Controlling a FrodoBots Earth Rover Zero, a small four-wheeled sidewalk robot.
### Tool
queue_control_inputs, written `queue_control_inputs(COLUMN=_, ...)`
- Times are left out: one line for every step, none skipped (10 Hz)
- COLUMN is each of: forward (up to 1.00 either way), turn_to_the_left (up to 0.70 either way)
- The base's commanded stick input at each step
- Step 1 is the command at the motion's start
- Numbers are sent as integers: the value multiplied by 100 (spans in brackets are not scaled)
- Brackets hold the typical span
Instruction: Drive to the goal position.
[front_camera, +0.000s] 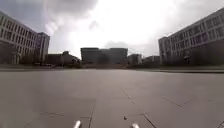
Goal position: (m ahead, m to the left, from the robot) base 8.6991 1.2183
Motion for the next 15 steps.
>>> queue_control_inputs(forward=70, turn_to_the_left=0)
queue_control_inputs(forward=70, turn_to_the_left=0)
queue_control_inputs(forward=70, turn_to_the_left=0)
queue_control_inputs(forward=70, turn_to_the_left=0)
queue_control_inputs(forward=70, turn_to_the_left=0)
queue_control_inputs(forward=70, turn_to_the_left=0)
queue_control_inputs(forward=70, turn_to_the_left=0)
queue_control_inputs(forward=70, turn_to_the_left=0)
queue_control_inputs(forward=70, turn_to_the_left=0)
queue_control_inputs(forward=70, turn_to_the_left=0)
queue_control_inputs(forward=70, turn_to_the_left=0)
queue_control_inputs(forward=70, turn_to_the_left=0)
queue_control_inputs(forward=70, turn_to_the_left=0)
queue_control_inputs(forward=70, turn_to_the_left=0)
queue_control_inputs(forward=70, turn_to_the_left=0)
